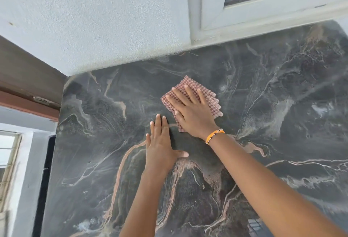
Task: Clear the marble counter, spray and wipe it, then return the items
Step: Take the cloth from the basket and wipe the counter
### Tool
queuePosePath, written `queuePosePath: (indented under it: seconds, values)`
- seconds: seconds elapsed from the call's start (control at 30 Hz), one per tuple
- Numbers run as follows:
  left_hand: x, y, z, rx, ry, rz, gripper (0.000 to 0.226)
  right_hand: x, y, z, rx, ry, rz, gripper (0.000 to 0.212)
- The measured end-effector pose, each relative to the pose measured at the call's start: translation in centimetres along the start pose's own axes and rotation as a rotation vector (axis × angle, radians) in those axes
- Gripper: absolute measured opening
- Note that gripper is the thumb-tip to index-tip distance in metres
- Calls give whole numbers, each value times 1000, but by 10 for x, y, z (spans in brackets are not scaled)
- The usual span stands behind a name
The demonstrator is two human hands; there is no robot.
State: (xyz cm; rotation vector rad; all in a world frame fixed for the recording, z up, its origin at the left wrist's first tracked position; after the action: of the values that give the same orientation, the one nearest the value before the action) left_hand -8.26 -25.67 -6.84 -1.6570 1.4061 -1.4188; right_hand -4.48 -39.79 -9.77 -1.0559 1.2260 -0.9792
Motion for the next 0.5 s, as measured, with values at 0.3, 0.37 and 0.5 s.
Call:
queuePosePath:
  seconds: [0.3,0.37,0.5]
  values:
    - [19,-3,33,43,25,-37,119,138,-32,6,178,482,-20,52]
    - [17,-2,35,42,30,-19,120,148,-35,-10,210,586,-21,53]
    - [17,0,37,47,27,23,121,115,-28,-36,209,739,-11,57]
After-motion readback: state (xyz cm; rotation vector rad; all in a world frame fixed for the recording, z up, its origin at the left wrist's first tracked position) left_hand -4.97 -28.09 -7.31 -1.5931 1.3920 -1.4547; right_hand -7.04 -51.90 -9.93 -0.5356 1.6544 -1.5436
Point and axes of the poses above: each hand's wrist, its own z-axis towards the middle knuckle, its own y-axis out of the palm, x = y × z, the point moved 1 cm from there along z, towards the middle knuckle, and after that the axes turned 6 degrees about x, right-handed, at the moved point
